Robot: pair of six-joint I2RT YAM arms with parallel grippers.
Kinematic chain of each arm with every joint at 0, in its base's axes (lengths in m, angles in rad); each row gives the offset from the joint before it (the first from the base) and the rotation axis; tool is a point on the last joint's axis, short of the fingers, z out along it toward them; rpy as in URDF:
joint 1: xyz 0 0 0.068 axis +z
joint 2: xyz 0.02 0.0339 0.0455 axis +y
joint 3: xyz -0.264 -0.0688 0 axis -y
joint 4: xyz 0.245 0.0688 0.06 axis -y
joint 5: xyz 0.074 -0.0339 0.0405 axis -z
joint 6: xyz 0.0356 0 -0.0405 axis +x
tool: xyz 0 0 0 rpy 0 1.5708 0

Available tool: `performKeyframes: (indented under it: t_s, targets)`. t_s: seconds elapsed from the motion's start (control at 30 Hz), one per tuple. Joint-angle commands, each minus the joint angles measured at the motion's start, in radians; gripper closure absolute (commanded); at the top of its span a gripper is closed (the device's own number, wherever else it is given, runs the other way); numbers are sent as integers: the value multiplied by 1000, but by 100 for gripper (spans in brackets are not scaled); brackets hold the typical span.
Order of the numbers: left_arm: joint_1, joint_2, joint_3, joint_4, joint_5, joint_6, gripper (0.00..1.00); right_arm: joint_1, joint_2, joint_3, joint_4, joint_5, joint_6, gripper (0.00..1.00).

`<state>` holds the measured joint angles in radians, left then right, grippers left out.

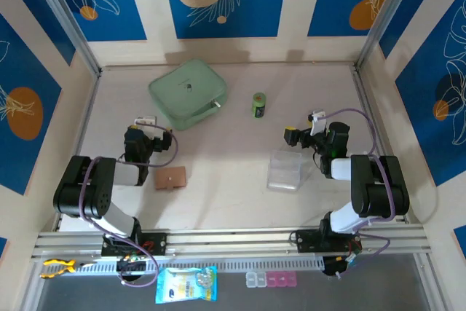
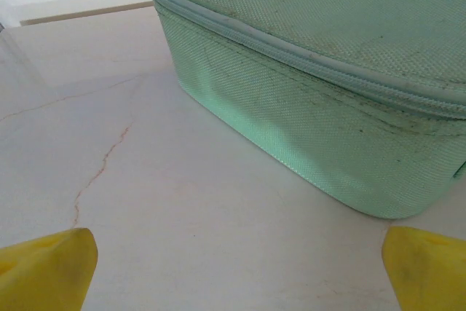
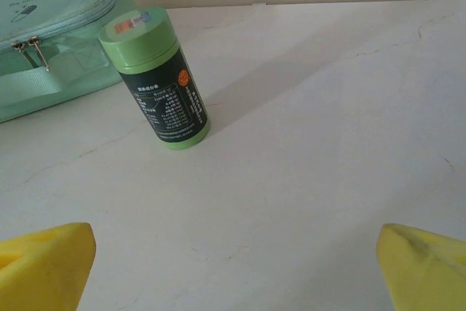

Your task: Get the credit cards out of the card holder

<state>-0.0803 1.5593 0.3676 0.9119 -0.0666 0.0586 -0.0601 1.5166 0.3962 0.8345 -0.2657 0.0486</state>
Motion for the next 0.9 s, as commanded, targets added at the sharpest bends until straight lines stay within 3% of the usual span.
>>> performKeyframes:
  t_s: [0.0, 0.87]
  targets:
    - [11, 4, 12, 14, 26, -8, 0, 5, 1, -13, 32, 6, -16, 1]
    - [12, 4, 13, 15, 25, -9, 0, -9, 5, -9, 29, -10, -3, 1]
